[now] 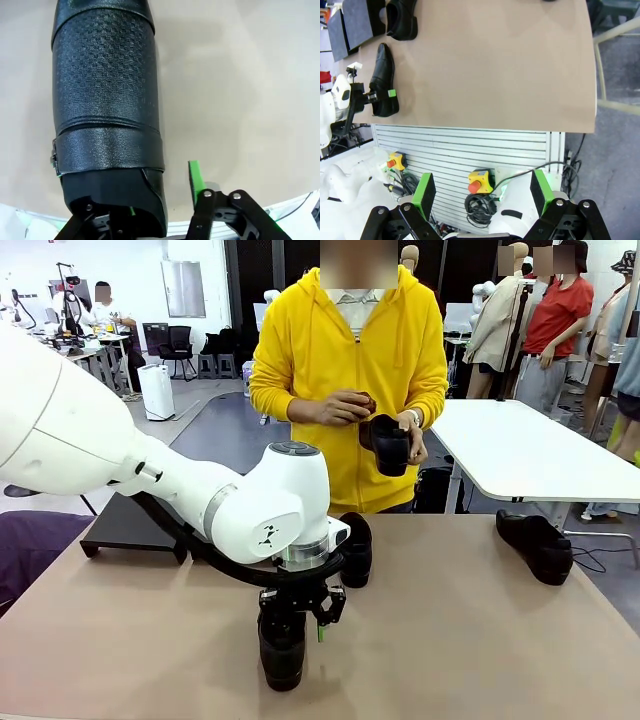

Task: Organize the shoes by placing them on the stand.
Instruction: Place the Shoe from the middle of the table onto the Shoes Stand.

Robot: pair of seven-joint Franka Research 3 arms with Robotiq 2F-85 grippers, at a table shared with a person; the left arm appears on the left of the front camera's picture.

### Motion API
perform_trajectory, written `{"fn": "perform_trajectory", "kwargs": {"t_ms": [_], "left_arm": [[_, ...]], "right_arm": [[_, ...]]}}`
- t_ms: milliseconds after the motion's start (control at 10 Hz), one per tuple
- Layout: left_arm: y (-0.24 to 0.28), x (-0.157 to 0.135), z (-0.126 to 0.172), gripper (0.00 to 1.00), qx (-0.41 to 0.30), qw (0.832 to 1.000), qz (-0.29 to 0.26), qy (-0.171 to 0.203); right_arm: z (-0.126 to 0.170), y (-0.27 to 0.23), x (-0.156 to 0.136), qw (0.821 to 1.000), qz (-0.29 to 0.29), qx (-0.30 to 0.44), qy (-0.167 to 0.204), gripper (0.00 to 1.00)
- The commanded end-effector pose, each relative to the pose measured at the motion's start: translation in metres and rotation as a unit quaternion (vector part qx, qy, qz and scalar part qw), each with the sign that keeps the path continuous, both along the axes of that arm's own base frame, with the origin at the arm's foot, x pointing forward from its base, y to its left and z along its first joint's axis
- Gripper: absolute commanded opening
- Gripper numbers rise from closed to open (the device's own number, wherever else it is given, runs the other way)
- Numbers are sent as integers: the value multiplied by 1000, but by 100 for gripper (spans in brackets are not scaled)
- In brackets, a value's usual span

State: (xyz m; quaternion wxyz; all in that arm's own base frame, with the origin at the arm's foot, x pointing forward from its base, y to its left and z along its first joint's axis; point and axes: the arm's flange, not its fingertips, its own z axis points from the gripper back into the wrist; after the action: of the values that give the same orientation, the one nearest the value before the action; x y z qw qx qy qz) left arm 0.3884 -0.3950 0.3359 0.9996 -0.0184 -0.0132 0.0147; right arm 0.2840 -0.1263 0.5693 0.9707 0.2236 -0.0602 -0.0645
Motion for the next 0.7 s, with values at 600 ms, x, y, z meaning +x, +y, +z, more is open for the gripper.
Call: {"fn": "perform_trajectory", "kwargs": {"t_ms": [600], "left_arm": [[13, -23, 36, 0, 2, 1000, -23, -18]], "right_arm": [[0, -1, 0, 1000, 10, 8, -8, 100]]}}
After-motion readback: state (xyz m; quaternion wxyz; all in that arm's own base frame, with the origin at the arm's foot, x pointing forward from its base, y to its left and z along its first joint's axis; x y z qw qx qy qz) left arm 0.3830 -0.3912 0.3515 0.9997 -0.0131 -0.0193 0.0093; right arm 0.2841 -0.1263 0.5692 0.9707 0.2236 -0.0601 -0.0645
